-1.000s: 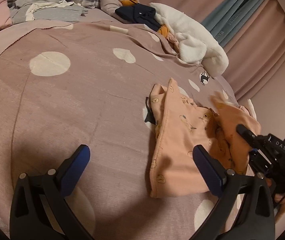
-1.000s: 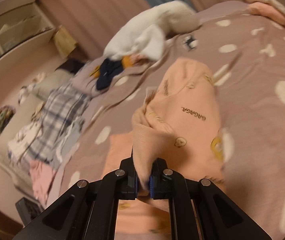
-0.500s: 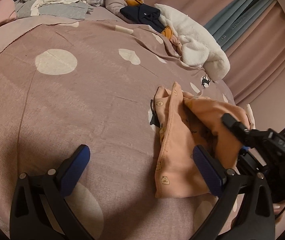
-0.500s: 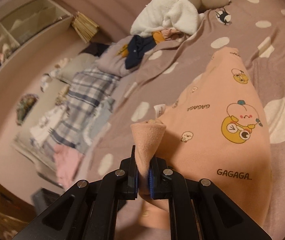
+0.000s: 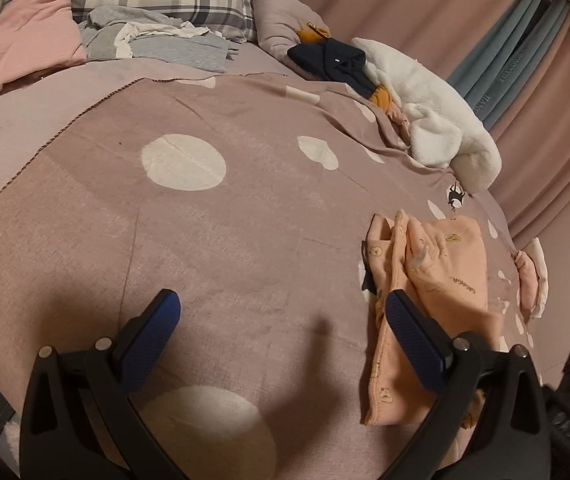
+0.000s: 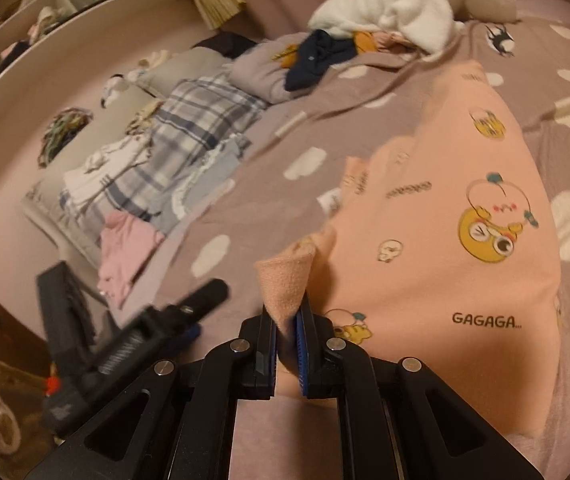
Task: Fold small clothes
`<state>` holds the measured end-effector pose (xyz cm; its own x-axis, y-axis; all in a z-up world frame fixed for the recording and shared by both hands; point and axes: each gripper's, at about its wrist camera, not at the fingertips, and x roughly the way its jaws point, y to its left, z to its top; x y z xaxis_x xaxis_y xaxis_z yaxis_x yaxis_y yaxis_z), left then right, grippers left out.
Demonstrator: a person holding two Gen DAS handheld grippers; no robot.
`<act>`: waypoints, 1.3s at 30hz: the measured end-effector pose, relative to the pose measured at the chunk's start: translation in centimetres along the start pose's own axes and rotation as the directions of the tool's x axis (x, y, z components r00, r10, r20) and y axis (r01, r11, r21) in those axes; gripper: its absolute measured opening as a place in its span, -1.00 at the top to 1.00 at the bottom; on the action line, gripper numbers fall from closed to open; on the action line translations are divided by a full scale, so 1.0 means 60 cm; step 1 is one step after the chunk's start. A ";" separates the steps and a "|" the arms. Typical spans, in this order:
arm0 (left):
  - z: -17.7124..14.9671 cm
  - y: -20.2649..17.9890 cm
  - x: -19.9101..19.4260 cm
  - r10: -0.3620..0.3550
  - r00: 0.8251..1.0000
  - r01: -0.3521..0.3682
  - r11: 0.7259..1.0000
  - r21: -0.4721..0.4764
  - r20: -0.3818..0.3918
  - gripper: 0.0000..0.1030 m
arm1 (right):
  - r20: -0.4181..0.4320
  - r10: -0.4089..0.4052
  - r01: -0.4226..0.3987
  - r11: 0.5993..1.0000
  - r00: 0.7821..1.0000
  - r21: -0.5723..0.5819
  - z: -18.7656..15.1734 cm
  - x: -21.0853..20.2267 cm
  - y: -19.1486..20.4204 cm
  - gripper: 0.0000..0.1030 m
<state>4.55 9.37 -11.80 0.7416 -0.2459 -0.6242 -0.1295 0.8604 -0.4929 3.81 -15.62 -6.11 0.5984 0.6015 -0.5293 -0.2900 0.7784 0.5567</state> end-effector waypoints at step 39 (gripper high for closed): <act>0.006 0.002 0.011 -0.005 0.999 0.005 1.000 0.002 -0.036 -0.99 | -0.097 -0.447 0.431 0.890 0.889 -0.146 0.140 0.142 -0.053 0.76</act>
<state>5.27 9.49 -12.04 0.7181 -0.2661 -0.6430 -0.1242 0.8601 -0.4947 16.11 -14.48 -7.04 0.5896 0.2046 -0.7813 -0.1092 0.9787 0.1739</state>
